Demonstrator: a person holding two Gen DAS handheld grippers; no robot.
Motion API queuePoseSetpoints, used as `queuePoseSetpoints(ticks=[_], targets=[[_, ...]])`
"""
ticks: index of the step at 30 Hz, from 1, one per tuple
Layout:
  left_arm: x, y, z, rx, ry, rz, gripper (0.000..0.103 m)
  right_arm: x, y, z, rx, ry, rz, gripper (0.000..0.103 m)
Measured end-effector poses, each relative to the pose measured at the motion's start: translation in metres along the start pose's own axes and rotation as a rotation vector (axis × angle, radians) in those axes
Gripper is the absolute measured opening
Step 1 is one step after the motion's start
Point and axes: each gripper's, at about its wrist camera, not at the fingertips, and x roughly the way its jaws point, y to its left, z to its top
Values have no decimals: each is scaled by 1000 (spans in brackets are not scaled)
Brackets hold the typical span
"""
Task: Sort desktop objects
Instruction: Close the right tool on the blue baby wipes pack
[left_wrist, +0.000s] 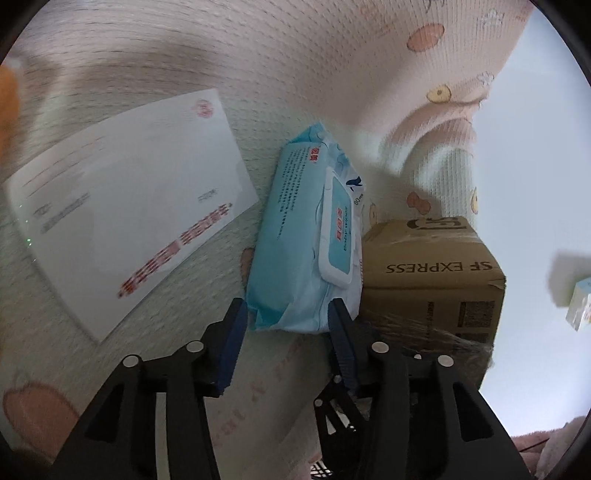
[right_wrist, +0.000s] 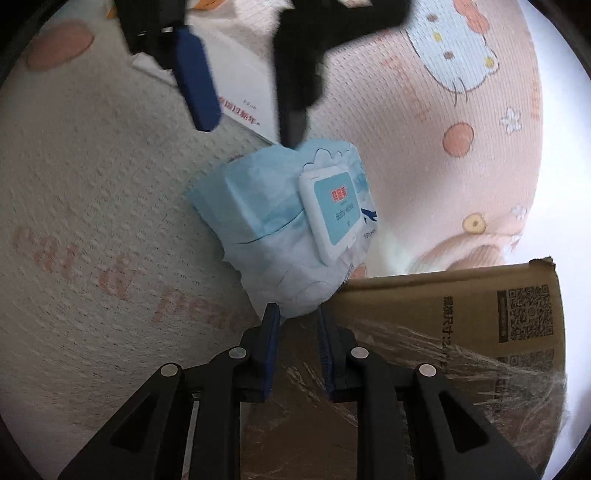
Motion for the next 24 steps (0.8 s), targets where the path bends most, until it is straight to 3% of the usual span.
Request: queuePoseSetpoints(ticks=[6, 8, 10, 13, 17, 24], targets=[[21, -15, 6, 120, 46, 72, 51, 4, 4, -7, -14, 39, 14, 19], [27, -18, 6, 148, 62, 77, 51, 8, 8, -7, -35, 37, 13, 32], [33, -19, 6, 167, 77, 88, 50, 8, 11, -9, -39, 30, 23, 38], [38, -18, 7, 162, 66, 104, 41, 7, 8, -8, -4, -15, 25, 38], [37, -16, 6, 174, 63, 93, 35, 15, -5, 1, 60, -41, 68, 34], [32, -13, 3, 169, 41, 96, 29, 11, -11, 3, 66, -89, 98, 27]])
